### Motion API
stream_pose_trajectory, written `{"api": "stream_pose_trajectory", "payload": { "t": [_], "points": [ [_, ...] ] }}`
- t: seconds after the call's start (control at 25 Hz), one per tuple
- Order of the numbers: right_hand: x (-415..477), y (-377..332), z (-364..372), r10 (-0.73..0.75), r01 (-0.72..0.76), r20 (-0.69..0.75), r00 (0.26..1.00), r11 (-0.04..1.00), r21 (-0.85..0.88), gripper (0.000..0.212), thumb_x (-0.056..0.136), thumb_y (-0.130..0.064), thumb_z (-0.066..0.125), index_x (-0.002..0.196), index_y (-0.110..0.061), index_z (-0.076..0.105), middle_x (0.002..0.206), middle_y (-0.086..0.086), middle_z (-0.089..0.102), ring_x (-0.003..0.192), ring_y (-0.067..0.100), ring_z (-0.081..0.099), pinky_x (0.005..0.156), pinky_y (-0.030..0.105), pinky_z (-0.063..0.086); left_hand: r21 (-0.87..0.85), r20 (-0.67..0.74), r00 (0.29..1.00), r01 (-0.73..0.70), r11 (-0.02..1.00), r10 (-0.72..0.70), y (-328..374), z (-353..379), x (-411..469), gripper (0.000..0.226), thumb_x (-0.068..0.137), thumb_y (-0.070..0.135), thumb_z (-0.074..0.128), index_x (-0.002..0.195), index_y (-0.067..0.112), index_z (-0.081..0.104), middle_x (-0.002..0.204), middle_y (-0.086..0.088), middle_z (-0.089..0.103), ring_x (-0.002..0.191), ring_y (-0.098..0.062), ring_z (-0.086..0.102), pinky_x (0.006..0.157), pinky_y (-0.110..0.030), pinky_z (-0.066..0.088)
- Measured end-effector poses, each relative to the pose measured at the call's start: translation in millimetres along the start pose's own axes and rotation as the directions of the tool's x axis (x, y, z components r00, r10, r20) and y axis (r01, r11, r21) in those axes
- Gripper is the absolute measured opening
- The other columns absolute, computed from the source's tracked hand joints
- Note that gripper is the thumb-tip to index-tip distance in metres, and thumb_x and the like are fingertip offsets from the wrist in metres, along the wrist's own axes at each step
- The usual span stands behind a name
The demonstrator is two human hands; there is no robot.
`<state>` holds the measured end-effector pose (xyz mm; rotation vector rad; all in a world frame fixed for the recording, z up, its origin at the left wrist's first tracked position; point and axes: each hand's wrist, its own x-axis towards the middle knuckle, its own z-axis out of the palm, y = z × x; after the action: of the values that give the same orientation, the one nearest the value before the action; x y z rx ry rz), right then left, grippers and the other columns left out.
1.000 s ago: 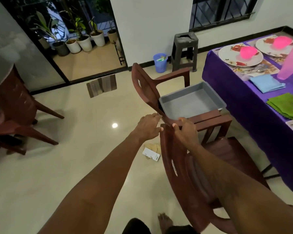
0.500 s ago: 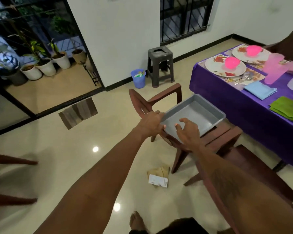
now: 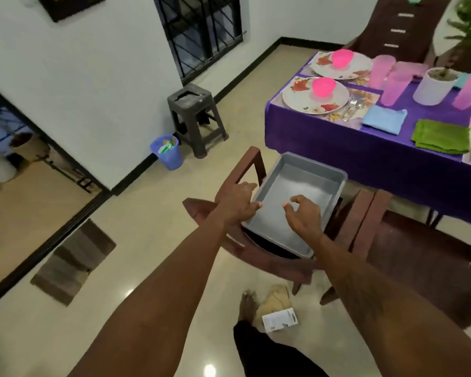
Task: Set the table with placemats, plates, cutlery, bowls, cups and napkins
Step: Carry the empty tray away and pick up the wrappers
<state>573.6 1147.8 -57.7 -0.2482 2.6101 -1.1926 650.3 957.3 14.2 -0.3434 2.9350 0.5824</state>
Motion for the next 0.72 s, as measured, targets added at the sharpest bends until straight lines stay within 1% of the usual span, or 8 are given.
{"api": "stream_pose_trajectory", "payload": {
  "t": [0.08,0.2,0.32,0.4,0.48,0.56,0.64,0.72],
  "points": [
    [28.6,8.8,13.7,0.105,-0.104,-0.053,0.993,0.994,0.025,0.041,0.099,-0.036,0.063,0.132,-0.011,0.064,0.126,0.011,0.070,0.114,0.028,0.065,0.094,0.031,0.046,-0.037,0.055,0.998,-0.027,0.999,0.029,-14.0,8.7,41.0,0.060,0.096,0.038,0.069,0.145,0.006,0.053,0.142,-0.017,0.060,0.131,-0.035,0.055,0.108,-0.043,0.045],
    [57.1,9.2,28.1,0.229,-0.225,-0.075,0.971,0.973,0.055,0.041,0.100,-0.034,0.063,0.133,-0.009,0.064,0.124,0.012,0.070,0.110,0.027,0.066,0.085,0.024,0.040,-0.038,0.173,0.983,-0.054,0.998,0.060,-35.7,17.6,89.2,0.059,0.097,0.037,0.067,0.145,0.006,0.052,0.137,-0.019,0.063,0.126,-0.037,0.058,0.100,-0.039,0.046],
    [77.1,7.7,32.1,0.324,-0.316,-0.120,0.938,0.945,0.078,0.040,0.100,-0.032,0.063,0.132,-0.009,0.063,0.123,0.013,0.070,0.108,0.028,0.067,0.084,0.025,0.040,-0.069,0.263,0.957,-0.107,0.992,0.122,-45.7,17.7,132.1,0.055,0.097,0.033,0.068,0.142,0.005,0.055,0.119,-0.023,0.070,0.114,-0.041,0.063,0.091,-0.038,0.048],
    [89.3,2.7,36.2,0.349,-0.343,-0.132,0.928,0.937,0.062,0.041,0.100,-0.034,0.063,0.132,-0.009,0.063,0.122,0.012,0.070,0.107,0.027,0.067,0.083,0.025,0.041,-0.077,0.284,0.947,-0.136,0.988,0.152,-51.9,12.5,153.9,0.054,0.096,0.034,0.068,0.141,0.007,0.057,0.116,-0.021,0.071,0.110,-0.039,0.065,0.089,-0.037,0.048],
    [101.4,-7.1,40.1,0.372,-0.362,-0.155,0.915,0.928,0.086,0.041,0.100,-0.035,0.062,0.132,-0.009,0.063,0.119,0.012,0.072,0.106,0.027,0.068,0.082,0.024,0.039,-0.084,0.302,0.940,-0.137,0.987,0.157,-56.8,4.6,171.0,0.052,0.096,0.036,0.069,0.139,0.009,0.059,0.113,-0.019,0.072,0.107,-0.036,0.067,0.089,-0.037,0.050],
    [113.7,-17.9,47.0,0.391,-0.374,-0.178,0.903,0.920,0.119,0.041,0.101,-0.033,0.062,0.132,-0.007,0.063,0.116,0.013,0.073,0.105,0.026,0.069,0.082,0.022,0.037,-0.103,0.301,0.936,-0.159,0.982,0.183,-66.2,-1.5,193.4,0.050,0.096,0.035,0.070,0.136,0.007,0.061,0.108,-0.018,0.073,0.104,-0.034,0.068,0.094,-0.039,0.051],
    [122.5,-26.1,56.9,0.421,-0.403,-0.189,0.887,0.906,0.127,0.041,0.102,-0.033,0.061,0.134,-0.007,0.062,0.117,0.012,0.073,0.107,0.026,0.068,0.083,0.022,0.036,-0.090,0.309,0.926,-0.199,0.976,0.217,-76.9,-5.2,214.4,0.050,0.096,0.033,0.069,0.136,0.004,0.060,0.106,-0.017,0.073,0.103,-0.032,0.068,0.095,-0.039,0.050],
    [132.6,-33.7,69.1,0.465,-0.438,-0.224,0.856,0.884,0.161,0.042,0.102,-0.033,0.061,0.135,-0.007,0.062,0.118,0.012,0.073,0.110,0.026,0.067,0.084,0.022,0.035,-0.094,0.326,0.916,-0.215,0.972,0.234,-85.6,-6.8,232.9,0.048,0.097,0.032,0.067,0.135,0.004,0.059,0.109,-0.015,0.073,0.106,-0.031,0.067,0.093,-0.034,0.049]
  ]
}}
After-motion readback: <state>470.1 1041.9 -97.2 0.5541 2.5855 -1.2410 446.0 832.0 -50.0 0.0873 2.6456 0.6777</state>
